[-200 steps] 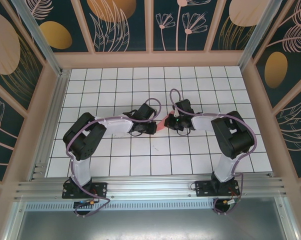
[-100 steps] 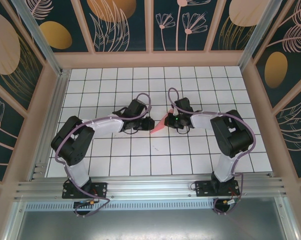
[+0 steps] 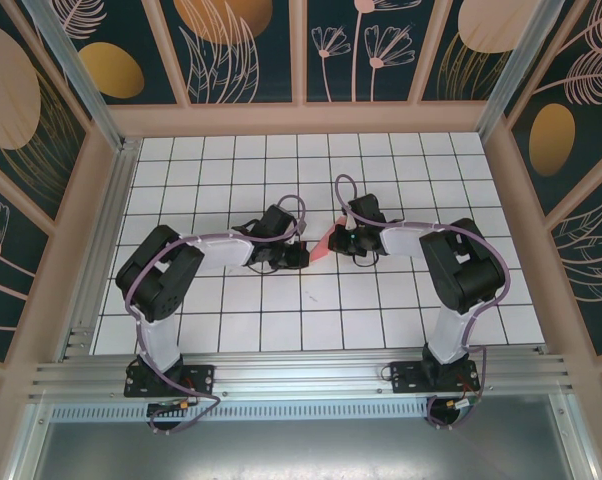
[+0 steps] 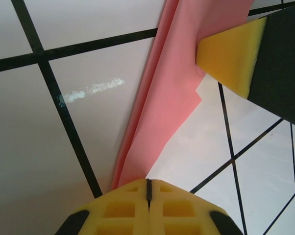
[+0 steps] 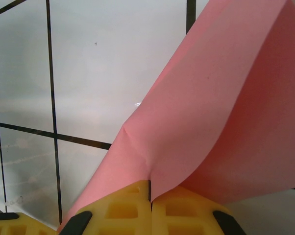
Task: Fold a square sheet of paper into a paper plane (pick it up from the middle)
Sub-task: Fold the wing for the fifth time at the center of the table.
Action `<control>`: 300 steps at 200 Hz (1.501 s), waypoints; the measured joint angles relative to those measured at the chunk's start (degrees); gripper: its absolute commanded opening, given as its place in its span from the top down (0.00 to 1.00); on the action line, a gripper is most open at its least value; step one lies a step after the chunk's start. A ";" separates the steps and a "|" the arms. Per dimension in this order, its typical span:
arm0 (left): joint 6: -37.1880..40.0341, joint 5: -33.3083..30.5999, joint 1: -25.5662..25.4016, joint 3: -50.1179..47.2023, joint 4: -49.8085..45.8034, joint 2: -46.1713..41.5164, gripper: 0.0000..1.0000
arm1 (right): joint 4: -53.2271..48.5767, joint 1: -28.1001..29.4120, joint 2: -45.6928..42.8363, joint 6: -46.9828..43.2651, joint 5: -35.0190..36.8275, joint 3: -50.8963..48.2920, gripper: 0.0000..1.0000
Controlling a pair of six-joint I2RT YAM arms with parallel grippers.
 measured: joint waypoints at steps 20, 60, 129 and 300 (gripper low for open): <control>0.00 -0.04 0.00 0.00 -0.02 0.46 0.95 | 0.00 0.00 0.04 0.00 -0.02 0.07 1.00; -0.02 -0.17 0.00 -0.55 -0.13 0.63 0.95 | 0.00 -0.02 0.15 0.00 -0.07 0.17 1.00; -0.24 -1.49 0.42 -6.40 -0.96 -5.11 0.94 | 0.00 0.00 0.33 0.00 -0.11 0.35 1.00; -4.15 3.10 2.16 -1.36 6.80 2.40 0.96 | 0.07 -0.02 0.92 0.00 -0.37 0.98 1.00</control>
